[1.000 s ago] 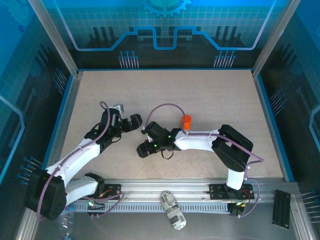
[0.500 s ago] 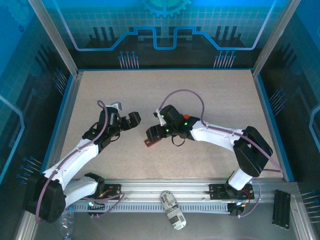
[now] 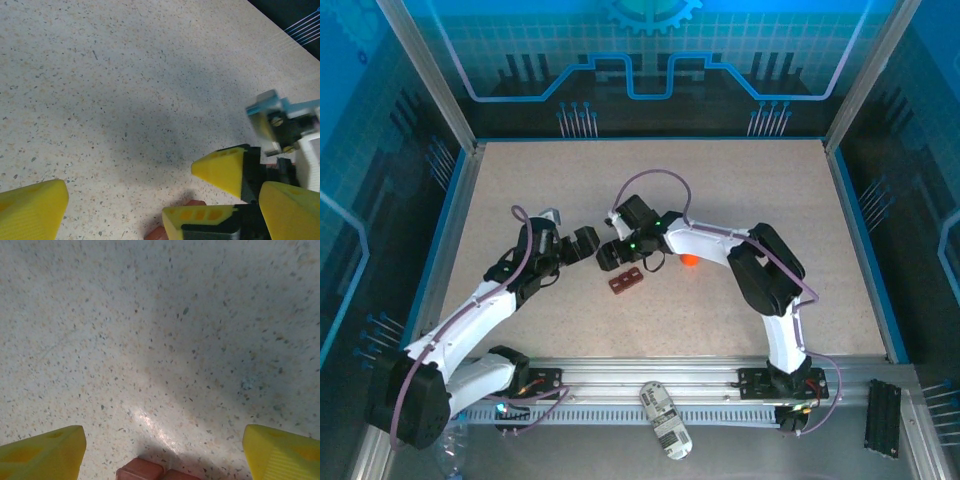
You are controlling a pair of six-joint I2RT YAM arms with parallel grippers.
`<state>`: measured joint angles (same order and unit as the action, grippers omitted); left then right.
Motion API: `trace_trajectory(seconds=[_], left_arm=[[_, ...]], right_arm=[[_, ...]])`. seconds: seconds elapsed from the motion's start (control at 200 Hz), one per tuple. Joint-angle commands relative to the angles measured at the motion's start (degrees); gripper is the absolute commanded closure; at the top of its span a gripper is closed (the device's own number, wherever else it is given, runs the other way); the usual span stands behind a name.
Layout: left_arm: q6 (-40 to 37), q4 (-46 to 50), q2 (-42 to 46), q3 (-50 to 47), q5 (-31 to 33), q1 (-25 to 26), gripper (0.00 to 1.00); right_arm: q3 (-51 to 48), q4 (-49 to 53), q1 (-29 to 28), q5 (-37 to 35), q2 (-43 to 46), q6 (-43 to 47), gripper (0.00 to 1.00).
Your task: Sort the pills into containers
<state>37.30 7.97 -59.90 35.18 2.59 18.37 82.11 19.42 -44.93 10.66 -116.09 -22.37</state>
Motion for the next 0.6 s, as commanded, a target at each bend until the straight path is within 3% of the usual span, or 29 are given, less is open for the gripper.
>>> trace_trajectory(seconds=[0.0,0.59], left_arm=[[0.75,1.66,0.94,0.24,1.21,-0.41,0.01],[0.67,1.89,-0.67,1.38,0.88,-0.36,0.01]], right_arm=[[0.11,1.64,0.02,3.59,-0.65,0.69,0.18],[-14.52,-4.36,-1.01,7.22,9.16,-2.31,0.20]])
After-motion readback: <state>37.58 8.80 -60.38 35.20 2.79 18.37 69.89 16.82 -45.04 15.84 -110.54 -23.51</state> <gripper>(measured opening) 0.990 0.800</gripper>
